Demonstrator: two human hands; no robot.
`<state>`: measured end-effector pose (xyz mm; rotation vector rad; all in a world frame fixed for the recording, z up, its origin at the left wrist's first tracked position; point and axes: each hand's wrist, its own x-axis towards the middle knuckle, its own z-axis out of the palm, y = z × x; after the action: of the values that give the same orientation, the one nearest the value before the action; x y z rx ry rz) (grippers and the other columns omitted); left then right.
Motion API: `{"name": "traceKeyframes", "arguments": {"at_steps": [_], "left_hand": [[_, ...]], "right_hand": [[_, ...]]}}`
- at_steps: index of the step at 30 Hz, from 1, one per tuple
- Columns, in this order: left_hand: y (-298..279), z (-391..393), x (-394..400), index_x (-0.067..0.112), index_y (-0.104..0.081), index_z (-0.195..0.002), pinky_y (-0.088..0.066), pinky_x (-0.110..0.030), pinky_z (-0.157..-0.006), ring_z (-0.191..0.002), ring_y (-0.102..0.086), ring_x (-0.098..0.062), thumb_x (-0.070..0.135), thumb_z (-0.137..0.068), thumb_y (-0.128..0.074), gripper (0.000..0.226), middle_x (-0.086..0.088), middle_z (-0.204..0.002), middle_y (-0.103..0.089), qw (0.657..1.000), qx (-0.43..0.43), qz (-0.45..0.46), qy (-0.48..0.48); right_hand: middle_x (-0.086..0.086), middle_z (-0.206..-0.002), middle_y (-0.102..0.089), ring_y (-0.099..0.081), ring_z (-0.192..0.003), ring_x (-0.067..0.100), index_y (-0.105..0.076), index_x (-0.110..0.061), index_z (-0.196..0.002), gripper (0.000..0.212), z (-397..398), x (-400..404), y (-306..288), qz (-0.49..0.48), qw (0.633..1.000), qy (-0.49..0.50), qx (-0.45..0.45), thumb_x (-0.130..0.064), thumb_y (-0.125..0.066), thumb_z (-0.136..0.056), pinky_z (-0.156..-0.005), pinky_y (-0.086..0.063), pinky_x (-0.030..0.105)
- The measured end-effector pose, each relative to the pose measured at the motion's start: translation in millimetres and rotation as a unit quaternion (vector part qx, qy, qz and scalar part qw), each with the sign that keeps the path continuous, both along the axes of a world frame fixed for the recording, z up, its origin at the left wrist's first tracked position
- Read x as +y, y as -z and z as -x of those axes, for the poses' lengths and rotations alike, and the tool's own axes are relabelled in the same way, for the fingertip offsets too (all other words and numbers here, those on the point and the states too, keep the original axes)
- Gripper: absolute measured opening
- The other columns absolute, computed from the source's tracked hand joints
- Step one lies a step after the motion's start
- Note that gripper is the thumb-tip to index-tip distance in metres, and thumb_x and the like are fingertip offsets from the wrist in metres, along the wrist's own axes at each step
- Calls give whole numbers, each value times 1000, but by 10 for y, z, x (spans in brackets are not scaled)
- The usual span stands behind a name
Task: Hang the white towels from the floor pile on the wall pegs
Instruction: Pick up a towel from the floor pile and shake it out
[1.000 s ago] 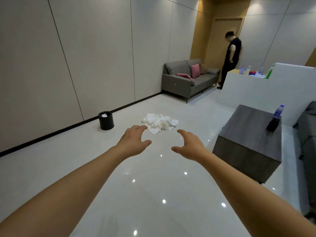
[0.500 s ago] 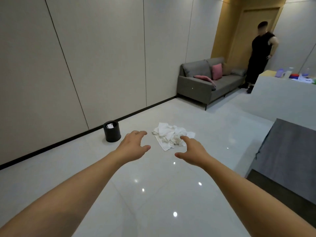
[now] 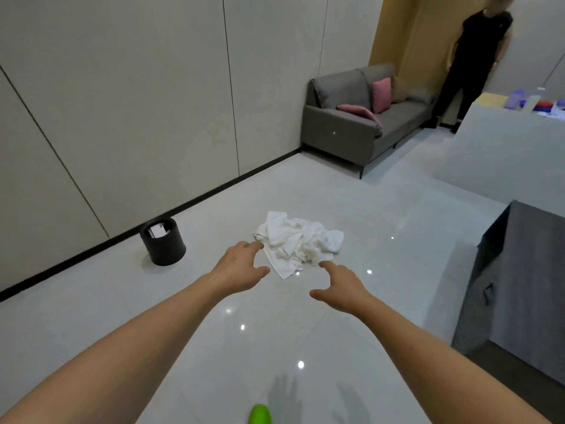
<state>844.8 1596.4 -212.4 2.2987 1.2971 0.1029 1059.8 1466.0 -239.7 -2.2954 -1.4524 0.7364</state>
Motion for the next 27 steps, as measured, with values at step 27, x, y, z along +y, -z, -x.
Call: {"name": "traceKeyframes", "arguments": {"at_steps": [27], "left_hand": [[2090, -3080, 4680, 22, -39, -145, -36, -33, -100, -129, -43, -26, 42, -92, -57, 59, -8, -144, -42, 968, 146, 202, -9]], "right_hand": [[-8, -83, -53, -59, -102, 17, -47, -15, -141, 68, -2949, 4684, 2057, 214, 949, 123, 197, -32, -74, -81, -83, -43, 24]]}}
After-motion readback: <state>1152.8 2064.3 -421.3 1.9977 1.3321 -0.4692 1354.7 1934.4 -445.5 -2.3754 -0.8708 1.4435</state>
